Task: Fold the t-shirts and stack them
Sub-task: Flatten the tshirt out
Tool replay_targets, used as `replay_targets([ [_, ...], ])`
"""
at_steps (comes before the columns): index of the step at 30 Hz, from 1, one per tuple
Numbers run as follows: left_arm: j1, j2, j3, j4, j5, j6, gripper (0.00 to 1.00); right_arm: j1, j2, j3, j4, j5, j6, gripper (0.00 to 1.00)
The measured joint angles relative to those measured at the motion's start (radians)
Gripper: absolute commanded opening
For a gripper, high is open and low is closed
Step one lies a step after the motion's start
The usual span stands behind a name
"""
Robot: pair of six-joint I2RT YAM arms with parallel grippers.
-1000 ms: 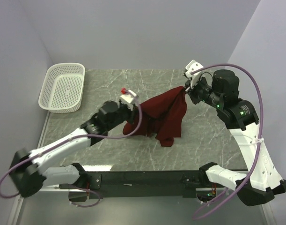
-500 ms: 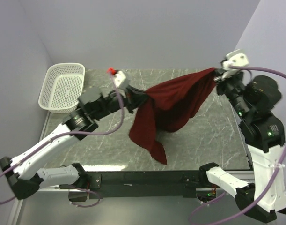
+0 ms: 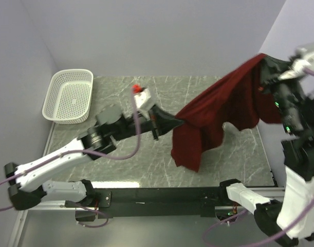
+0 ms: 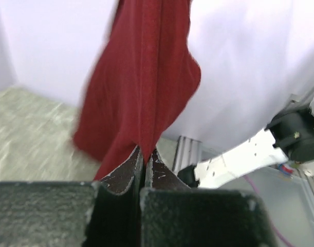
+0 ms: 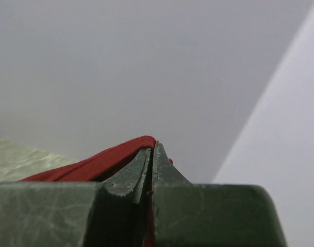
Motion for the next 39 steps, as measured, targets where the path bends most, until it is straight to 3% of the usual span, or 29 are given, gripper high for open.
replay_targets([
  [4,0.002,-0.233,-0.235,0.036,-0.149,-0.053,0.01,0.018,0.138,-0.013,0.012,-0.165,0.069,0.0],
  [9,0.004,-0.465,-0.505,0.055,-0.373,-0.193,0.01,0.18,0.411,-0.084,0.049,-0.253,0.103,0.0],
  [12,0.005,-0.562,-0.673,0.026,-0.513,-0.324,0.01,0.279,0.634,-0.083,0.053,-0.249,0.113,0.0],
  [15,0.005,-0.612,-0.807,-0.052,-0.649,-0.465,0.01,0.351,0.872,0.039,0.03,-0.217,0.129,0.0],
  [21,0.007,-0.662,-0.884,-0.243,-0.863,-0.737,0.0,0.491,1.13,0.139,0.097,-0.051,0.116,0.04],
  [22,0.007,-0.666,-0.884,-0.268,-0.882,-0.771,0.0,0.512,1.147,0.145,0.11,-0.033,0.114,0.08],
  [25,0.007,-0.671,-0.883,-0.385,-0.946,-0.922,0.01,0.554,1.162,0.153,0.131,0.004,0.113,0.63],
  [27,0.007,-0.669,-0.882,-0.48,-0.98,-1.033,0.01,0.566,1.162,0.158,0.156,0.03,0.107,0.78],
  [28,0.006,-0.664,-0.879,-0.533,-0.999,-1.094,0.02,0.569,1.162,0.166,0.161,0.041,0.105,0.8],
  [30,0.006,-0.646,-0.862,-0.655,-1.038,-1.202,0.14,0.567,1.161,0.179,0.159,0.056,0.102,0.83],
  [31,0.006,-0.639,-0.851,-0.7,-1.052,-1.234,0.34,0.563,1.156,0.18,0.158,0.057,0.101,0.83],
  [33,0.006,-0.632,-0.818,-0.784,-1.083,-1.275,0.56,0.542,1.122,0.136,0.154,0.013,0.097,0.83],
  [34,0.006,-0.634,-0.797,-0.813,-1.101,-1.278,0.73,0.525,1.083,0.077,0.151,-0.025,0.093,0.83],
  [37,0.006,-0.665,-0.743,-0.82,-1.141,-1.212,0.88,0.42,0.889,-0.185,0.112,-0.225,0.05,0.79],
  [39,0.006,-0.711,-0.734,-0.746,-1.14,-1.085,0.91,0.315,0.738,-0.348,0.054,-0.339,0.002,0.76],
])
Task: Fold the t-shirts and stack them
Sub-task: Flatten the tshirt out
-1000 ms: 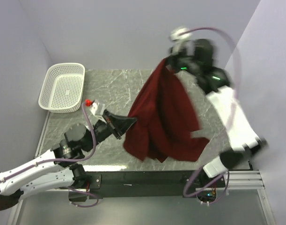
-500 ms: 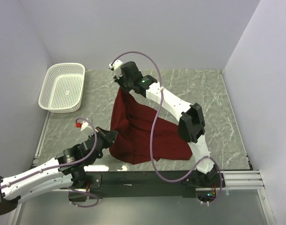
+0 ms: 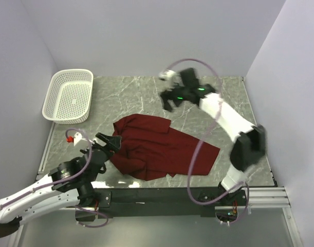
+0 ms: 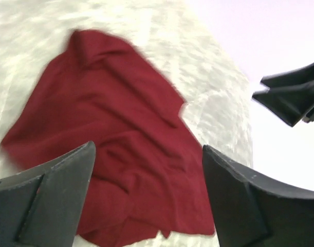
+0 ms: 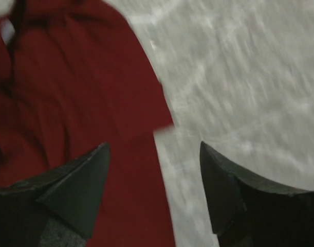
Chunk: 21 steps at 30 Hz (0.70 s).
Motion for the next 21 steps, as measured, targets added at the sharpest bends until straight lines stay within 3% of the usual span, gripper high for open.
replay_targets([
  [4,0.001,-0.05,0.0,0.212,0.06,0.325,0.99,-0.199,-0.278,-0.273,-0.07,-0.129,-0.105,0.74],
  [8,0.041,0.087,0.047,0.331,0.163,0.542,1.0,-0.316,-0.452,-0.504,-0.101,-0.272,-0.142,0.74],
  [12,0.23,0.411,0.195,0.458,0.415,0.655,0.96,-0.445,-0.527,-0.673,-0.092,-0.397,-0.134,0.71],
  [15,0.349,0.637,0.282,0.538,0.598,0.681,0.95,-0.496,-0.539,-0.702,-0.109,-0.453,-0.117,0.71],
  [16,0.381,0.724,0.33,0.549,0.658,0.68,0.9,-0.51,-0.551,-0.702,-0.099,-0.474,-0.109,0.71],
  [21,0.452,1.165,0.65,0.563,0.917,0.661,0.79,-0.596,-0.638,-0.723,-0.06,-0.506,-0.078,0.71],
])
